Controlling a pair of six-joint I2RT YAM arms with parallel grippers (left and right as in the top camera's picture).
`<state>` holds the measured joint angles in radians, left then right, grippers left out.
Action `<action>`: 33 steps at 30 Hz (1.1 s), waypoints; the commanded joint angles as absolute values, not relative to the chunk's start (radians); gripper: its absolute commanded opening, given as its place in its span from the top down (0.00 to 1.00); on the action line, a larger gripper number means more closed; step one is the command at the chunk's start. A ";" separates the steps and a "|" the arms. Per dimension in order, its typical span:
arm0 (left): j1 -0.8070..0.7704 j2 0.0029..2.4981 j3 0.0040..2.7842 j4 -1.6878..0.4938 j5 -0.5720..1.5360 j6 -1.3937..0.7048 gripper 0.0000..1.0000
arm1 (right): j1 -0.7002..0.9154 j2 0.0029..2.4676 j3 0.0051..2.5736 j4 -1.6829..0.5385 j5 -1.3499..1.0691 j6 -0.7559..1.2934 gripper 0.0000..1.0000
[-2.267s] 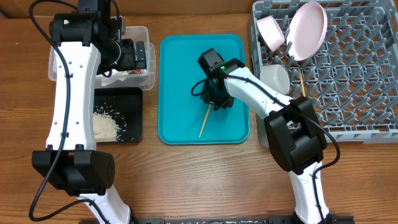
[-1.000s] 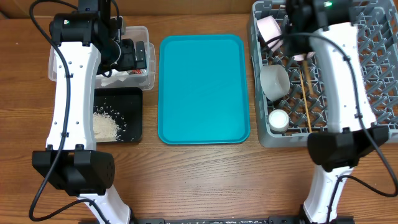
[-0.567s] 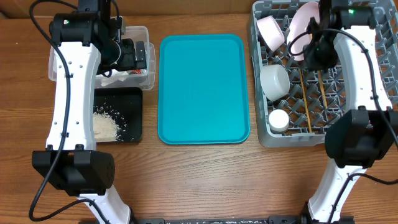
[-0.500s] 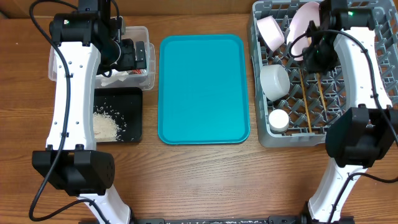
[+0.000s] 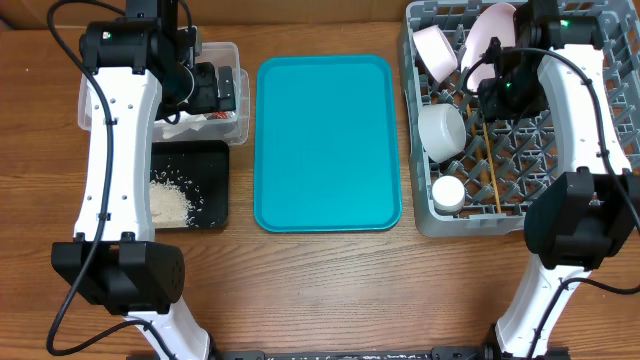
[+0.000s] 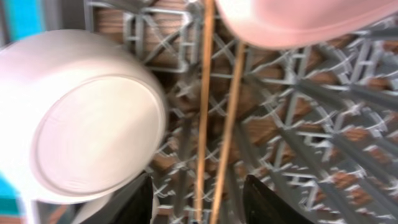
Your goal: Sort waste into correct bins and load items into the dishwasher
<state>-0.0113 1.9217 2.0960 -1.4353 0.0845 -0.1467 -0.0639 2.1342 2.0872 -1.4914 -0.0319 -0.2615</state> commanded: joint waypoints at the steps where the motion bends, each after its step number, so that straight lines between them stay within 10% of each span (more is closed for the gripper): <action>1: -0.013 1.916 2.105 -1.432 0.078 -0.127 0.00 | -0.065 2.035 2.153 -1.506 -0.163 -0.263 0.38; 2: -0.013 1.916 2.105 -1.432 0.078 -0.127 0.00 | -0.062 2.013 2.163 -1.514 -0.186 -0.263 0.00; 33: -0.014 1.916 2.105 -1.432 0.078 -0.127 0.00 | 0.006 1.617 2.199 -1.659 -0.282 -0.083 0.00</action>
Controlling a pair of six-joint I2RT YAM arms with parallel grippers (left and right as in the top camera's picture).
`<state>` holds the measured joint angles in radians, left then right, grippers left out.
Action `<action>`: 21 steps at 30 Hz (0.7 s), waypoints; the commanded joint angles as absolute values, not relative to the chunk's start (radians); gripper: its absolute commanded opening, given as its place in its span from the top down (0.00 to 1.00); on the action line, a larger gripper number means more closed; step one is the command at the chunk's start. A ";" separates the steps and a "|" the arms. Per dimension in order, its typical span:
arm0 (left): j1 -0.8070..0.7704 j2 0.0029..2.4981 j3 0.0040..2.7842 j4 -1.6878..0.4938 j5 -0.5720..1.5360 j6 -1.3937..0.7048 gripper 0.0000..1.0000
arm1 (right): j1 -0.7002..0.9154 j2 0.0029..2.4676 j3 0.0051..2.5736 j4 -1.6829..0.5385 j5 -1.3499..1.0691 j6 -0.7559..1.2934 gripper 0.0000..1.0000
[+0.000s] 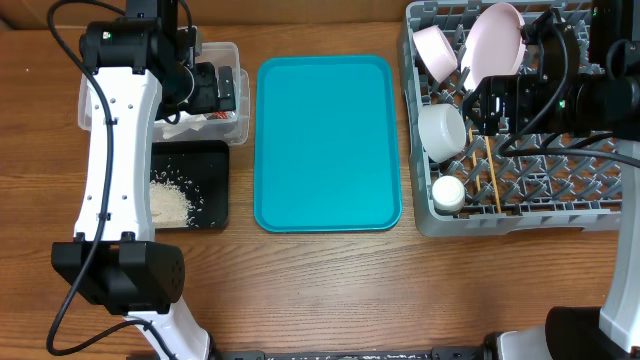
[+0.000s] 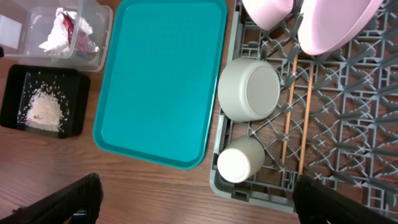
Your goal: Sort waste into correct bins and load items into the dishwasher
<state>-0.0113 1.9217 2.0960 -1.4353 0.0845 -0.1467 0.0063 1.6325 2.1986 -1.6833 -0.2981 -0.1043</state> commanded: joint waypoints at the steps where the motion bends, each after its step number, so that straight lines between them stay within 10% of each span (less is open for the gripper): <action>1: -0.014 1.916 2.105 -1.432 0.078 -0.127 0.00 | 0.009 1.602 2.199 -1.636 -0.281 -0.059 0.00; 21: -0.014 1.916 2.105 -1.432 0.078 -0.127 0.00 | 0.064 0.939 1.309 -0.683 -0.173 -0.003 0.00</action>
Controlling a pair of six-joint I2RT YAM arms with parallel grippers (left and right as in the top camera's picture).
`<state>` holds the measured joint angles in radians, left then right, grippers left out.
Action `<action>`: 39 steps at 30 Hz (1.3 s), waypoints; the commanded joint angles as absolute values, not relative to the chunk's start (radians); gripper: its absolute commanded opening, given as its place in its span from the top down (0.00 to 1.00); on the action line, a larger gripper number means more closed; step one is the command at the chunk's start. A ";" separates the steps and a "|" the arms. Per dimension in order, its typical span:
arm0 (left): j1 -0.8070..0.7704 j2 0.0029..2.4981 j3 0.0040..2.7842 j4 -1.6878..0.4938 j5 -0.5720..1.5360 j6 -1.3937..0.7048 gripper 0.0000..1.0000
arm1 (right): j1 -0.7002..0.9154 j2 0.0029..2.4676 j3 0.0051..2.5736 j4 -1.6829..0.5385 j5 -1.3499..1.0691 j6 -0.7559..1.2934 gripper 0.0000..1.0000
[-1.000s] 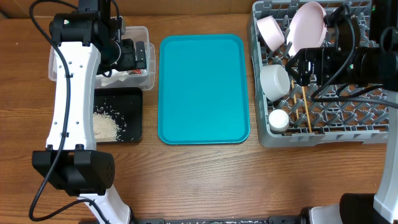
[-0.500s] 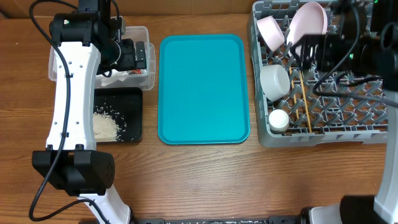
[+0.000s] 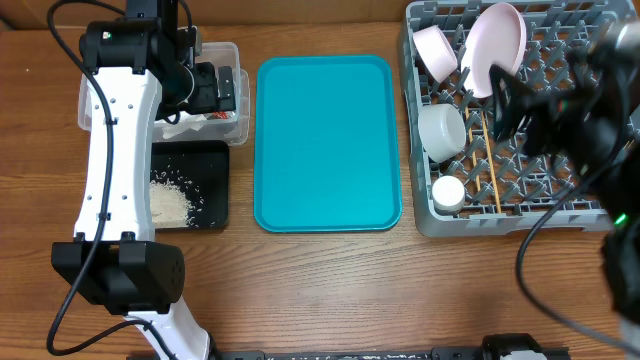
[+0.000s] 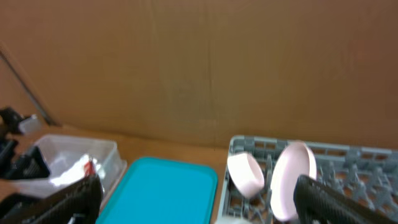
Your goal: Sort waste into correct bins and load items into the dishwasher
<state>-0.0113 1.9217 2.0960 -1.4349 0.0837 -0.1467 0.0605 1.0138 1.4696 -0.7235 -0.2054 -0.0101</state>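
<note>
My right gripper (image 4: 198,190) is open and empty, its dark fingertips (image 4: 74,199) spread wide; it is held high and faces the cardboard back wall. In the overhead view it is a blur over the grey dish rack (image 3: 600,215). The rack holds a pink bowl (image 3: 435,50), a pink plate (image 3: 497,40), a white bowl (image 3: 440,130), a small white cup (image 3: 448,192) and two wooden chopsticks (image 3: 490,170). My left gripper (image 3: 212,88) hangs over the clear waste bin (image 3: 222,52); its jaws cannot be made out.
A bare teal tray (image 3: 328,143) lies mid-table. A black tray (image 3: 215,205) with spilled rice sits in front of the clear bin, which holds crumpled wrappers. A cardboard wall (image 4: 199,68) closes off the back.
My right wrist has tipped up. Its camera looked straight down on the tray and rack; now it faces the back wall. The gripper stays wide open. The left arm has not moved.
My right gripper was low in the rack, open over the chopsticks beside the white bowl. Then it was well above the rack, open, with the chopsticks lying in the rack. Now it is still high and tilted toward the wall, empty.
</note>
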 commanded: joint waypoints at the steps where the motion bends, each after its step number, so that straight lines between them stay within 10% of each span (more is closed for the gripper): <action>1: -0.014 1.916 2.105 -1.432 0.077 -0.127 0.00 | 0.064 0.895 1.236 -0.648 -0.165 -0.003 0.00; 24: -0.014 1.916 2.105 -1.432 0.078 -0.127 0.00 | 0.064 0.243 0.050 0.165 -0.176 0.061 0.00; 39: -0.014 1.916 2.105 -1.432 0.078 -0.127 0.00 | 0.064 0.003 0.008 -0.070 -0.158 0.057 0.00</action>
